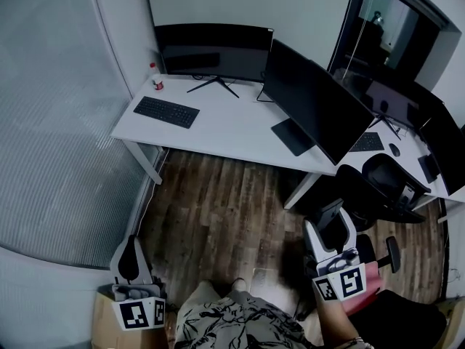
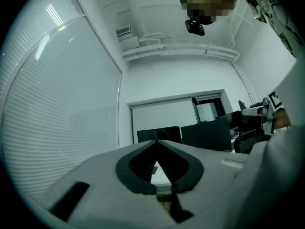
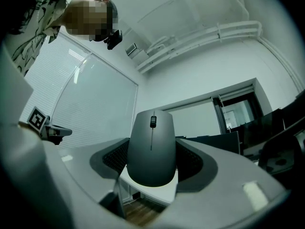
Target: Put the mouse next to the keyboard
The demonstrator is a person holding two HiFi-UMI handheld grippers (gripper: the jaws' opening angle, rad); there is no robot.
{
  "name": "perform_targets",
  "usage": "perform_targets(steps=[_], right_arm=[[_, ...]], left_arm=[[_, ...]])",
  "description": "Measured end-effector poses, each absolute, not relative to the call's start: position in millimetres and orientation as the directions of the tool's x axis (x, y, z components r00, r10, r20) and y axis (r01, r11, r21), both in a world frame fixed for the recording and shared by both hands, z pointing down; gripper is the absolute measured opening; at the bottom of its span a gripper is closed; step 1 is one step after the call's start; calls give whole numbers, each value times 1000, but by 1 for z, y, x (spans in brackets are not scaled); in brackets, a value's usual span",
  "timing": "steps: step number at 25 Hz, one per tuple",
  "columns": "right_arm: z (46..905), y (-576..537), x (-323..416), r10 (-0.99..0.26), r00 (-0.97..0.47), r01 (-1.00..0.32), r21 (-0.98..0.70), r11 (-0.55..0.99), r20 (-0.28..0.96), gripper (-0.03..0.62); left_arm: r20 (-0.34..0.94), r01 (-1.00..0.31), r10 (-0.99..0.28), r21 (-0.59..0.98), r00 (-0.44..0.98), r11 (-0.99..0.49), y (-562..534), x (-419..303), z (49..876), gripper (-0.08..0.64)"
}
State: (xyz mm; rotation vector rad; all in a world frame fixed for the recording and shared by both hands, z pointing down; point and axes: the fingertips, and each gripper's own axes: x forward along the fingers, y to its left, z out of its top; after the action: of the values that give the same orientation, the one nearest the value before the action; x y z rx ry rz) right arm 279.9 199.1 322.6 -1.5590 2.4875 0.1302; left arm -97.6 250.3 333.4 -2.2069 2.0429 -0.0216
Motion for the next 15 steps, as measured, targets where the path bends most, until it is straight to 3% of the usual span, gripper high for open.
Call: perform_targets(steps=[15], right_arm=[[324, 138, 255, -875, -433, -895, -11, 446, -217, 301]], left_arm=[[-85, -993, -992, -86, 93, -86, 184, -114, 348, -5]])
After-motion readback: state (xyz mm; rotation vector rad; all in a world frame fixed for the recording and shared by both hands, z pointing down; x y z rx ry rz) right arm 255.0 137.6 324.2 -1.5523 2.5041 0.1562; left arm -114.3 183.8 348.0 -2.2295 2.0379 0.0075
